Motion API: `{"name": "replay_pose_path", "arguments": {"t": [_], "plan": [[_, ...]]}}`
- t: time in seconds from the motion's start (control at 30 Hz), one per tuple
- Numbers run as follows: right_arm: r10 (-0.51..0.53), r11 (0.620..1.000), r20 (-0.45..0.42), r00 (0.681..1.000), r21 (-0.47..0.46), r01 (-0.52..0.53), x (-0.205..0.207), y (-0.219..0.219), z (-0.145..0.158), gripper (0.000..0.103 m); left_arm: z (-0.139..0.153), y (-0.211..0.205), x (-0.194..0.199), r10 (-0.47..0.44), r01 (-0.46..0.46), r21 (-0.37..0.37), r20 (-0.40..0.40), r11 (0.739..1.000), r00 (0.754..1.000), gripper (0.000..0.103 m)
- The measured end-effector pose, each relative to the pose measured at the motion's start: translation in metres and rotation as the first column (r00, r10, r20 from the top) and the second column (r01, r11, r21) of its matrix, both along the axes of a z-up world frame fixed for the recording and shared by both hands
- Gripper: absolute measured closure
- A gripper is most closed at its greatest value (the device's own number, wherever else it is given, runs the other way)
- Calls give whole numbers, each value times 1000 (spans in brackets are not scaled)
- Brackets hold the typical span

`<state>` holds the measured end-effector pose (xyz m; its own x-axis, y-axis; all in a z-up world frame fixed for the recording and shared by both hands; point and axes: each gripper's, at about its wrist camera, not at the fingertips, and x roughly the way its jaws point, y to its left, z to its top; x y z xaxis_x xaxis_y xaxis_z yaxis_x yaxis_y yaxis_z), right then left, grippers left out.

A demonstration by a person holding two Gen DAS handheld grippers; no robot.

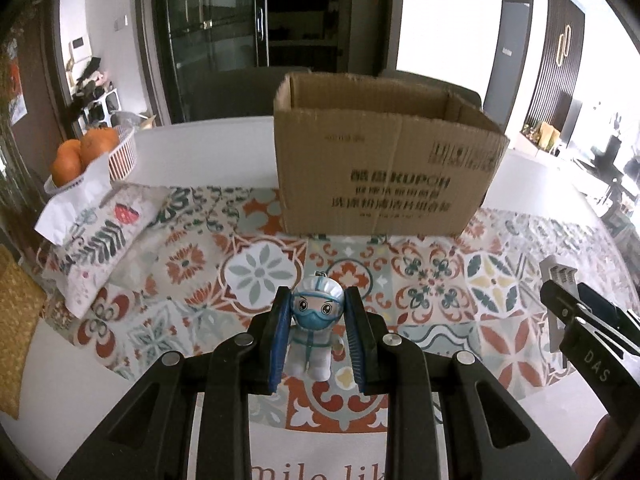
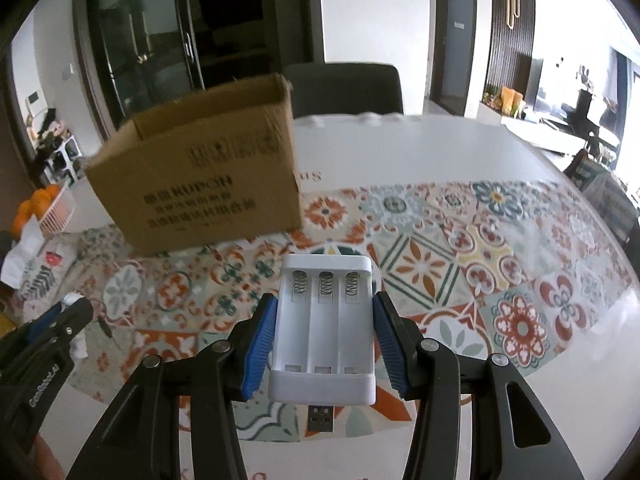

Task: Organize rigid objects
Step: 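Close left gripper on astronaut keychain while right gripper grasps battery charger, then lift and carry keychain and charger with both tools over the box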

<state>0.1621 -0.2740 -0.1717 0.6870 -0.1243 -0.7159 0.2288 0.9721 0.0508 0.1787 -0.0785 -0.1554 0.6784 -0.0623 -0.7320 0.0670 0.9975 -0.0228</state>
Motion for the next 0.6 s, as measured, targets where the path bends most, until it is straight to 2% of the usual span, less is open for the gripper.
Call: {"name": "replay_pose_path", "arguments": {"t": [0.6], "plan": [[73, 997, 132, 989, -4, -73, 4, 30, 76, 53, 72, 24, 1, -27, 32, -44, 111, 999, 993, 76]]}}
